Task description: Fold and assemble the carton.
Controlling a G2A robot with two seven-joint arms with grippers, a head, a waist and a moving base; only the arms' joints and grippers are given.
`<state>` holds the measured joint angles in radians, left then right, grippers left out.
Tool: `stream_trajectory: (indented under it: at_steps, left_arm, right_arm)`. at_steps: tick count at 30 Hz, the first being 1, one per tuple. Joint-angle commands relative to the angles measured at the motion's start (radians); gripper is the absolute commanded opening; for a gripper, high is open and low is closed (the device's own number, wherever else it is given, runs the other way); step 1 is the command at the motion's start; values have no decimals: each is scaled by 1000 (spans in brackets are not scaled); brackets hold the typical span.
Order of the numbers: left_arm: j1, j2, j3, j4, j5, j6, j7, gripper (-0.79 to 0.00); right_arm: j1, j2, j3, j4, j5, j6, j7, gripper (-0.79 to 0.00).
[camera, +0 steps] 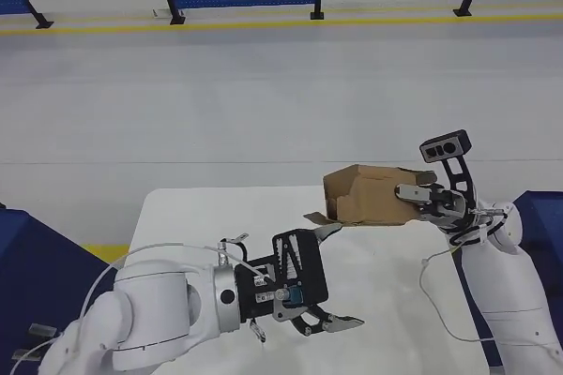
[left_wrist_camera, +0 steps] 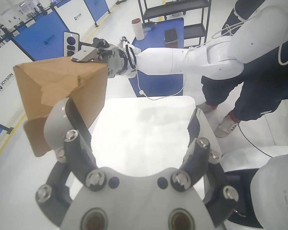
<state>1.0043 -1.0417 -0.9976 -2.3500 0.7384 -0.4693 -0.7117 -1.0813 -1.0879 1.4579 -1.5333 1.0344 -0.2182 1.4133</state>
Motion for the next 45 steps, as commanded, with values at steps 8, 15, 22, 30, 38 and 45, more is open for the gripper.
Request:
stream_trajectory:
  at_steps: [8,15,22,30,38,45]
  left_arm:
    - [35,3,-22,0,50,-22,44,0]
    - [36,7,-69,0,25,-36,38,0]
    - [35,11,-100,0,-17,-43,15,0]
    - [49,15,-117,0,-24,-59,11,0]
    - [47,16,-111,0,-57,-62,-7,0]
    - [32,17,-103,0,-97,-55,-48,0]
  right_arm:
    - [1,-1,1,0,-6,2,2,-785]
    - [2,-1,4,-2,-17,8,2,-785]
    - [8,-2,0,-6,-31,7,-4,-785]
    - [11,-3,-9,-14,-52,-2,-2,-785]
    - [7,-2,-7,-17,-67,-13,5,-785]
    - [0,-2,-5,-24,-75,-16,9,-785]
